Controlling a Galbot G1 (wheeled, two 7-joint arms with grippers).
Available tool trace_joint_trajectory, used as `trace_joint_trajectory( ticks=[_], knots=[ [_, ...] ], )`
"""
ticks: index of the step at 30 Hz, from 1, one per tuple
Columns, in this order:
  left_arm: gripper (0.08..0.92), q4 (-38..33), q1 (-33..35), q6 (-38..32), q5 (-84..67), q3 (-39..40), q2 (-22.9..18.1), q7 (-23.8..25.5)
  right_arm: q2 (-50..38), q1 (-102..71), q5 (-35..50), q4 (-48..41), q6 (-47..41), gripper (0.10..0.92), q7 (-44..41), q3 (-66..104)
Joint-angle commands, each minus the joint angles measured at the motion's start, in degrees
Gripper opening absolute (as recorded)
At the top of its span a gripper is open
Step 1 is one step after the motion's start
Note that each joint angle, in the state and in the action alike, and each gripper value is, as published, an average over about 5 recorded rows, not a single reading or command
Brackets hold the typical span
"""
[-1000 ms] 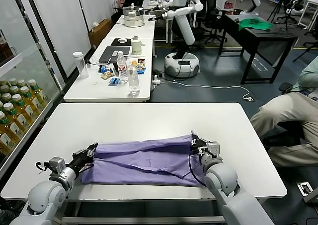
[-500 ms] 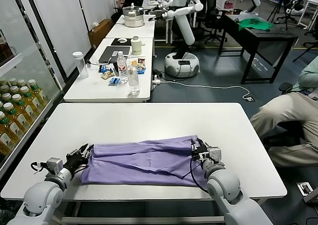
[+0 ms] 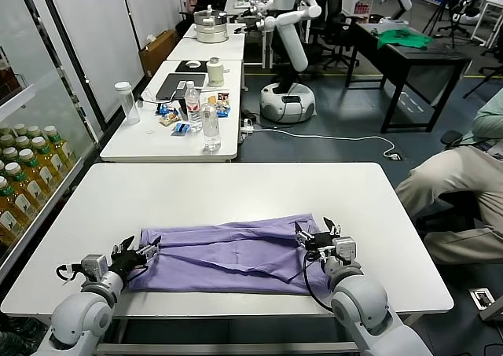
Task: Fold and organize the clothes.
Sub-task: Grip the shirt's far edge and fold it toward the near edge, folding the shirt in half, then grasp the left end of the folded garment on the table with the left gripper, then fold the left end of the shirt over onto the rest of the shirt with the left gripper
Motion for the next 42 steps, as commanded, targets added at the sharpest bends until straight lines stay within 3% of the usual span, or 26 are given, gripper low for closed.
trace_joint_trajectory(
  ticks=[1,6,9,19,26,32,38,42],
  knots=[
    [0.807,0.8,-0.2,3.3,-3.0,1.6,-1.3,-10.0,0.1,-0.9,-0.8,1.0,-0.1,0.820,-0.1,0.1],
    [0.821,1.2,-0.6,3.1,-4.0,2.2,-1.7,-11.0,0.6,-0.9,-1.4,0.5,-0.1,0.823,-0.2,-0.2],
    [0.784,0.7,-0.3,3.1,-4.7,2.6,-2.1,-10.9,0.6,-0.8,-1.6,0.5,-0.1,0.823,-0.2,-0.3],
    [0.499,-1.1,0.7,2.5,-2.9,3.9,-2.9,-10.8,0.9,-0.5,-1.6,0.0,-0.1,0.823,-0.3,-0.5],
    [0.299,-2.0,0.0,1.7,9.0,2.6,-2.4,-10.8,0.9,-0.1,-1.7,-0.4,-0.1,0.823,-0.4,-0.6],
    [0.138,-5.0,1.2,2.2,18.2,-8.1,0.9,-9.4,0.5,0.3,-1.6,0.1,-0.1,0.823,-0.4,-0.4],
    [0.112,-0.8,4.9,-2.2,28.5,-26.8,5.9,-2.2,0.4,0.8,-1.5,0.4,-0.2,0.823,-0.4,-0.1],
    [0.112,-1.2,5.9,-2.6,28.5,-29.7,7.9,0.0,0.6,1.4,-1.5,0.2,-0.1,0.823,-0.5,-0.1]
  ],
)
